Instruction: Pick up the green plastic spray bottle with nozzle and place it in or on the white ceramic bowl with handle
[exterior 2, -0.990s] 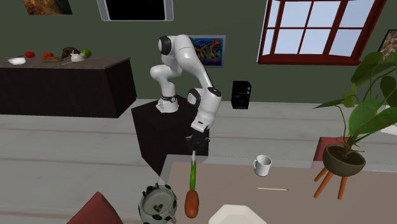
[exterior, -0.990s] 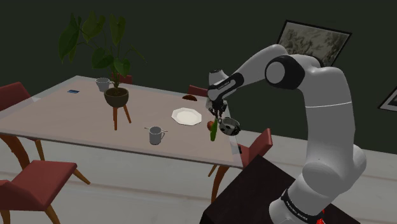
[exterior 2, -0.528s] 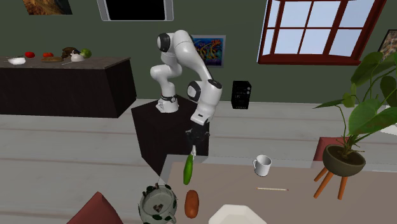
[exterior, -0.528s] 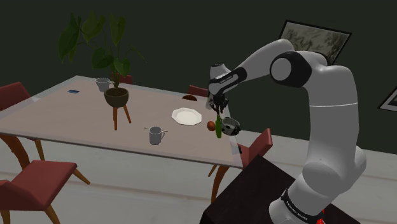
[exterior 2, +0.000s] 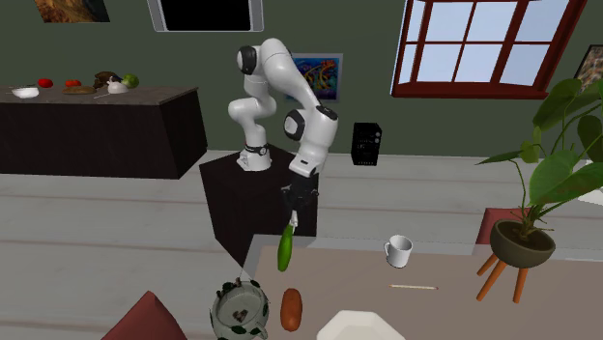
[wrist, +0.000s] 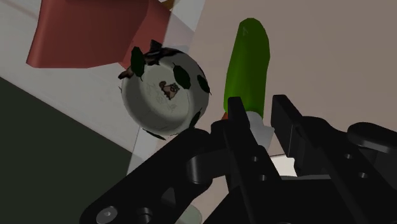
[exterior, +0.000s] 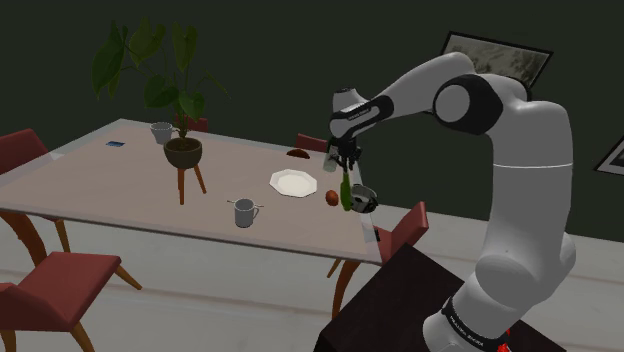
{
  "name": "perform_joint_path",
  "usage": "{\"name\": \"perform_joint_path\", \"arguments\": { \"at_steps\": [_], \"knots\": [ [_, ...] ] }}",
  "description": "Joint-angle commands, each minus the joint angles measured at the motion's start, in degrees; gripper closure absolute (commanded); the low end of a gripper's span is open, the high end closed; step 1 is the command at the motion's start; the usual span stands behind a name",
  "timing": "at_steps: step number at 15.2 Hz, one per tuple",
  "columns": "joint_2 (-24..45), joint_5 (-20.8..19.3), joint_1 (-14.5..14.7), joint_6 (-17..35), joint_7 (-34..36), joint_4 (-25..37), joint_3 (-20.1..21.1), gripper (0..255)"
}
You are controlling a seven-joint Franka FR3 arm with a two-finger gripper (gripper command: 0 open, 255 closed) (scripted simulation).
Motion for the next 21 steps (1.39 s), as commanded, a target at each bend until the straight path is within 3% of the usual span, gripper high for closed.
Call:
{"name": "perform_joint_path", "arguments": {
  "at_steps": [1, 16, 21],
  "knots": [
    [-0.53, 0.16, 0.03, -1.27, -0.37, 0.76, 0.05, 255],
    [-5.18, 0.93, 0.24, -9.92, -2.85, 5.05, 0.2, 255],
    [-2.88, 1.97, -3.51, -13.31, -9.25, 12.41, -1.21, 255]
  ]
}}
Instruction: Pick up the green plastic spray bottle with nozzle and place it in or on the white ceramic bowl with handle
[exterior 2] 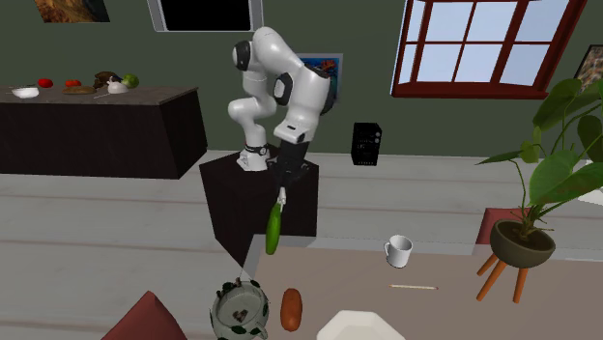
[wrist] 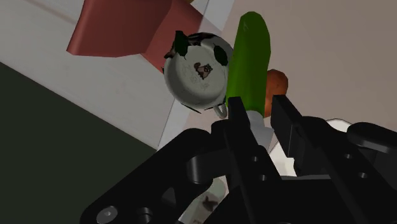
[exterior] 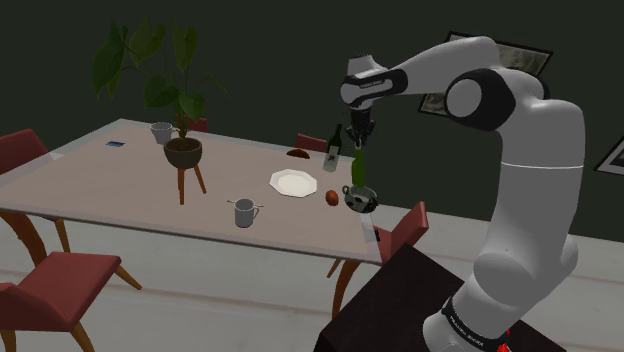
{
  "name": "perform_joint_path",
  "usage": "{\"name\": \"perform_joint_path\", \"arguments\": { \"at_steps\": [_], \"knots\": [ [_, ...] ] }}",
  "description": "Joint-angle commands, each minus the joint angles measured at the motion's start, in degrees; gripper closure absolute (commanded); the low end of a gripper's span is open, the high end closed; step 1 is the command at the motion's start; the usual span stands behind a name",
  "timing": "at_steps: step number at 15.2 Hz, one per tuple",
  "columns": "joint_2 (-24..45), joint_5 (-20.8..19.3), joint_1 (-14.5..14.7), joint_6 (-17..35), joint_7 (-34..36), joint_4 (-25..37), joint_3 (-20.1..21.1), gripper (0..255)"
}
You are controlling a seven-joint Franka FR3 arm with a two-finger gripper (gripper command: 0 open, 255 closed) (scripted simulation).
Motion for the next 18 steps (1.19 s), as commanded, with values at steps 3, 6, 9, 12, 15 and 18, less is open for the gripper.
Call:
{"name": "perform_joint_path", "arguments": {
  "at_steps": [3, 6, 9, 12, 15, 18],
  "knots": [
    [2.89, 1.02, -3.22, -2.97, -5.28, 7.21, -1.03, 255],
    [5.91, 1.94, -5.68, -5.99, -9.14, 14.21, -1.67, 255],
    [10.07, 3.0, -8.34, -9.83, -13.04, 23.16, -2.17, 255],
    [16.37, 4.27, -11.4, -15.36, -17.08, 35.92, -2.53, 255],
    [23.95, 5.36, -14.04, -21.13, -20.02, 49.92, -2.65, 255],
    [21.36, 5.02, -13.58, -16.93, -19.08, 43.01, -2.61, 255]
  ]
}}
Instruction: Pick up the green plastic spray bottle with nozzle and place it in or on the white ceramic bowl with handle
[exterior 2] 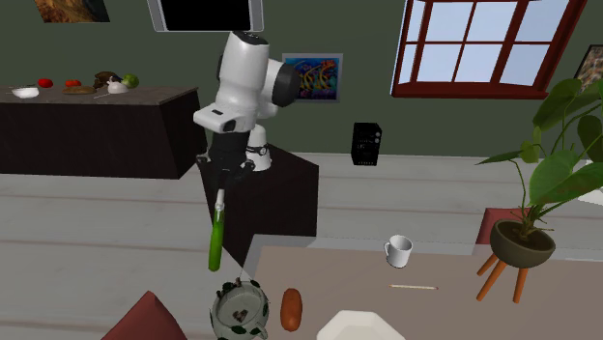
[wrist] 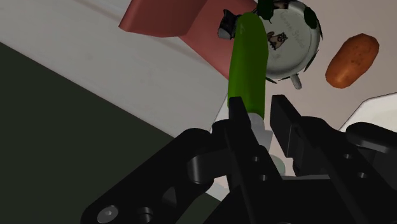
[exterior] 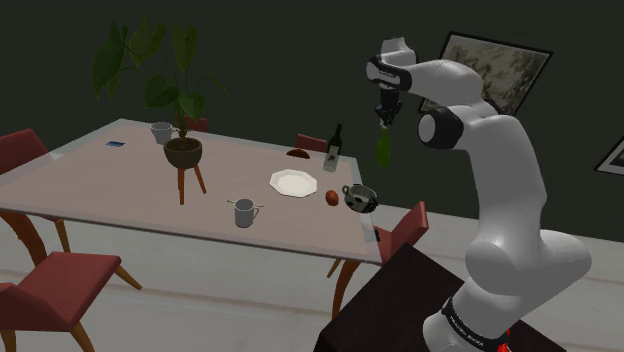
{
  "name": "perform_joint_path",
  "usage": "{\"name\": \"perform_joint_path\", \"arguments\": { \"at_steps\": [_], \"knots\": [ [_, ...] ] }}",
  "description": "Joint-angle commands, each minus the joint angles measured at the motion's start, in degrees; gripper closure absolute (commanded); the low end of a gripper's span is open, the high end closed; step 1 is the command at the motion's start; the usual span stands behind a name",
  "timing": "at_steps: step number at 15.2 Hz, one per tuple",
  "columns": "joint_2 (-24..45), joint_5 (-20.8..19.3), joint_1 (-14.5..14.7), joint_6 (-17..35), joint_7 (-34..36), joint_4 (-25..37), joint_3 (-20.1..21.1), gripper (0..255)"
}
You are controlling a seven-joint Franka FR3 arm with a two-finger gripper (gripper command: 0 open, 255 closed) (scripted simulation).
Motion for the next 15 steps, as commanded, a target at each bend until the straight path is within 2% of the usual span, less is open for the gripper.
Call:
{"name": "perform_joint_path", "arguments": {
  "at_steps": [1, 7, 15],
  "knots": [
    [-1.17, -0.17, 0.22, 2.3, 0.49, -3.49, 0.02, 255],
    [-2.97, -0.55, 0.64, 8.03, 1.85, -11.19, 0.06, 255],
    [-3.31, -0.9, 0.89, 14.19, 3.35, -17.88, 0.09, 255]
  ]
}}
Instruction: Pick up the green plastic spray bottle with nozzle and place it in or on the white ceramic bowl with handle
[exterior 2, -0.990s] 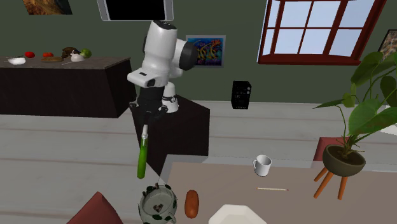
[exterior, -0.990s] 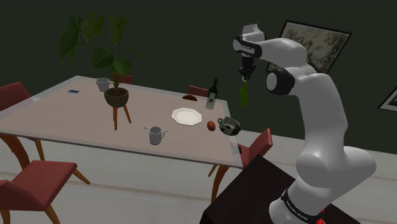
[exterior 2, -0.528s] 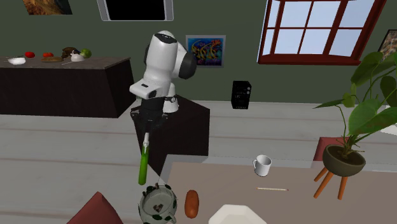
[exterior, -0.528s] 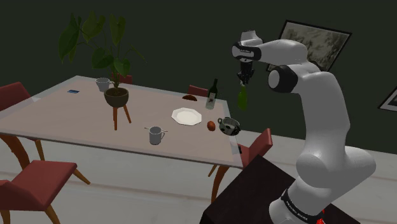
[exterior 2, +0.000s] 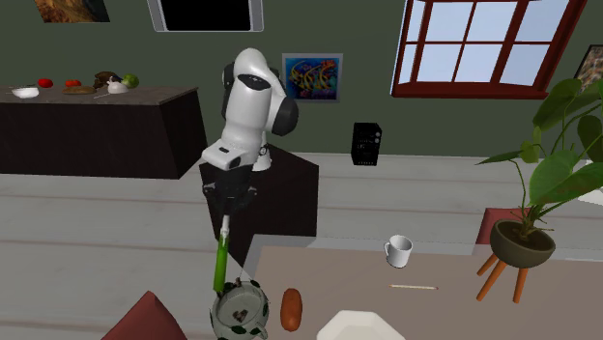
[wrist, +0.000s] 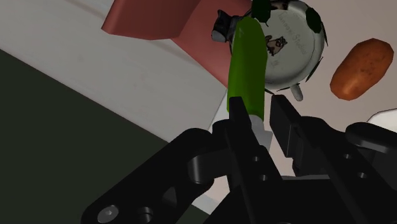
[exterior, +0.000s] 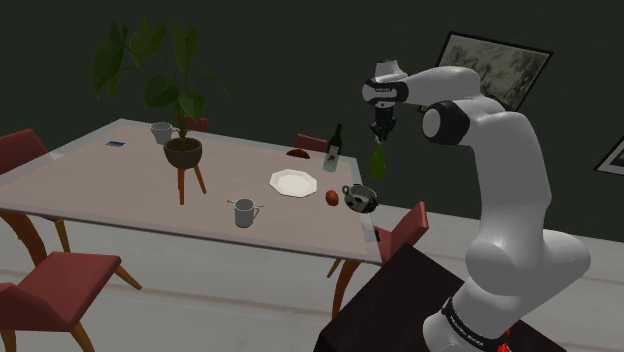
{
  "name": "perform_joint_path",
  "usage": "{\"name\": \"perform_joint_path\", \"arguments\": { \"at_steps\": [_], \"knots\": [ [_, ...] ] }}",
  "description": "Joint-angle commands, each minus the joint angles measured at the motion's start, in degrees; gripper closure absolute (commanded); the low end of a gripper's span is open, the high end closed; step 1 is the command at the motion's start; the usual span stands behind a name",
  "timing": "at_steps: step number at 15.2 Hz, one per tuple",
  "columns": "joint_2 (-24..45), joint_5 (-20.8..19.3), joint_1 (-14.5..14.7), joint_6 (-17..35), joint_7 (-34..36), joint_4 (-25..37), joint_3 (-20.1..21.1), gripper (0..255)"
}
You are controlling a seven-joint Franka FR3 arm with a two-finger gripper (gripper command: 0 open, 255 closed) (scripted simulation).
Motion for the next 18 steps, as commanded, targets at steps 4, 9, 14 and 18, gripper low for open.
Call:
{"name": "perform_joint_path", "arguments": {
  "at_steps": [4, 9, 14, 18],
  "knots": [
    [0.57, -0.16, 0.05, 3.42, 0.85, -2.92, 0.02, 255],
    [1.38, -0.31, 0.08, 6.57, 1.65, -5.36, 0.04, 255],
    [2.56, -0.44, 0.08, 9.5, 2.42, -7.21, 0.06, 255],
    [2.94, -0.47, 0.08, 10.28, 2.62, -7.63, 0.06, 255]
  ]
}}
